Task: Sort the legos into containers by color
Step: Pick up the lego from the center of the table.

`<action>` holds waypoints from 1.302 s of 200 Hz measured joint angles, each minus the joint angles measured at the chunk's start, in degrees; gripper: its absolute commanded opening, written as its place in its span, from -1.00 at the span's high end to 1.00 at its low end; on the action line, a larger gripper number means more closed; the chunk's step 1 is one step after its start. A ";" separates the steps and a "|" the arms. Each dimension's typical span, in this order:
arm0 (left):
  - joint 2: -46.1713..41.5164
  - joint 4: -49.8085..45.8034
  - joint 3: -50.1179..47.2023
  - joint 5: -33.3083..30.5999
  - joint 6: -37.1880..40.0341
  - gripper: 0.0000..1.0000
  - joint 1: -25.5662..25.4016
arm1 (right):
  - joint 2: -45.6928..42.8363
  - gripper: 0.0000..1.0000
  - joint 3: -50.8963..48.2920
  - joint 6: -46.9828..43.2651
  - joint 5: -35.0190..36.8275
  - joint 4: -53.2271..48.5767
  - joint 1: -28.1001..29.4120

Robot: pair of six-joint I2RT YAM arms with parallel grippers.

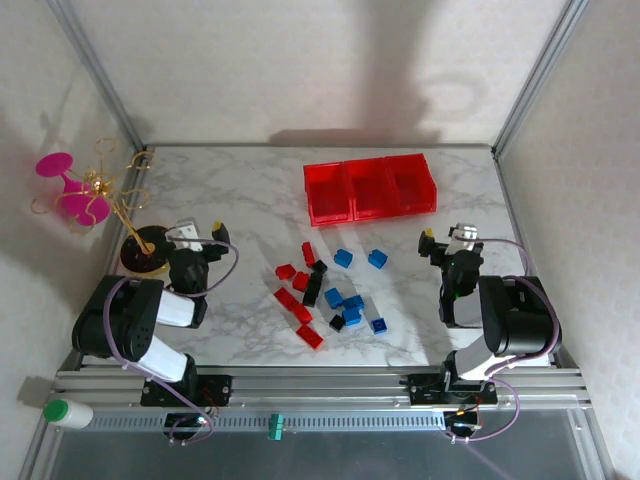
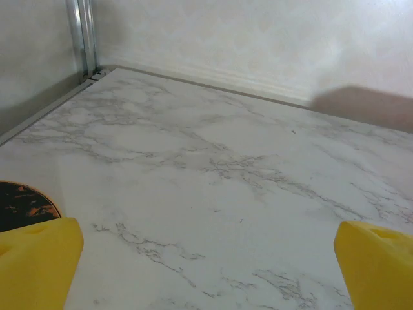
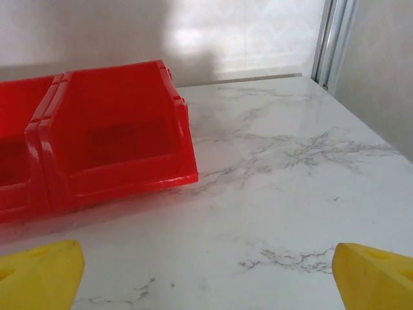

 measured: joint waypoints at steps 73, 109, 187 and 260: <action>0.00 -0.02 0.00 0.00 0.00 -0.99 0.00 | 0.00 -0.97 0.00 0.00 0.00 0.00 0.00; 0.00 -0.24 0.00 0.00 0.00 -0.99 0.00 | 0.00 -0.98 0.00 0.00 0.00 0.00 0.00; 0.00 -0.63 0.00 0.00 0.00 -0.99 -0.02 | 0.00 -0.98 0.00 0.00 -0.02 0.00 0.00; -3.91 -4.85 0.48 -1.75 -0.02 -0.99 -0.31 | -3.89 -0.97 0.39 -0.39 -1.95 -3.08 0.00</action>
